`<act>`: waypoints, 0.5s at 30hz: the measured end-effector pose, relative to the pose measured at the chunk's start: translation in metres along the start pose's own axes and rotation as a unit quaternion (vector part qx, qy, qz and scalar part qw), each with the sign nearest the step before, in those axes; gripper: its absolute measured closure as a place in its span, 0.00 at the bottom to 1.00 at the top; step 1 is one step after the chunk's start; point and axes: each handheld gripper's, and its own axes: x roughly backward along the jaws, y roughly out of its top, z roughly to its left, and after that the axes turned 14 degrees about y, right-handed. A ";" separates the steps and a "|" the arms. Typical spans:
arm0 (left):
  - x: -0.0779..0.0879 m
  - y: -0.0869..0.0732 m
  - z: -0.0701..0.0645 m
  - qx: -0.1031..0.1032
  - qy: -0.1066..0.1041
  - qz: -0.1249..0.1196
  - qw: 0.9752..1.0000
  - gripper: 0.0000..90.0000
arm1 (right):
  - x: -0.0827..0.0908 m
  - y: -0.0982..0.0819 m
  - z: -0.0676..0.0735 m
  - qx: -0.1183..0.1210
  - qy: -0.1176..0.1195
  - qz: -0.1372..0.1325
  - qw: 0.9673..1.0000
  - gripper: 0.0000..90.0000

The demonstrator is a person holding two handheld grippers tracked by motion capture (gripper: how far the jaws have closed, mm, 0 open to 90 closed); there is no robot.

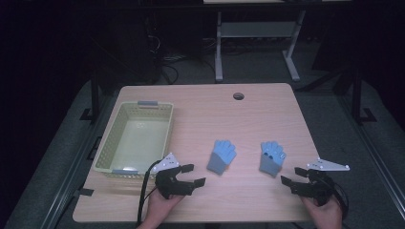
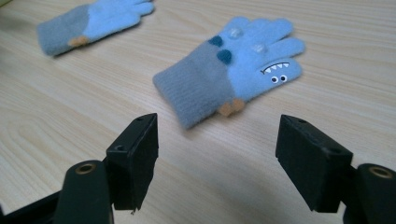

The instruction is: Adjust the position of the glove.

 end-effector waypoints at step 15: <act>0.006 -0.003 -0.003 -0.006 -0.003 0.000 1.000 0.26 | 0.001 0.013 0.006 0.026 -0.009 0.007 1.000 0.31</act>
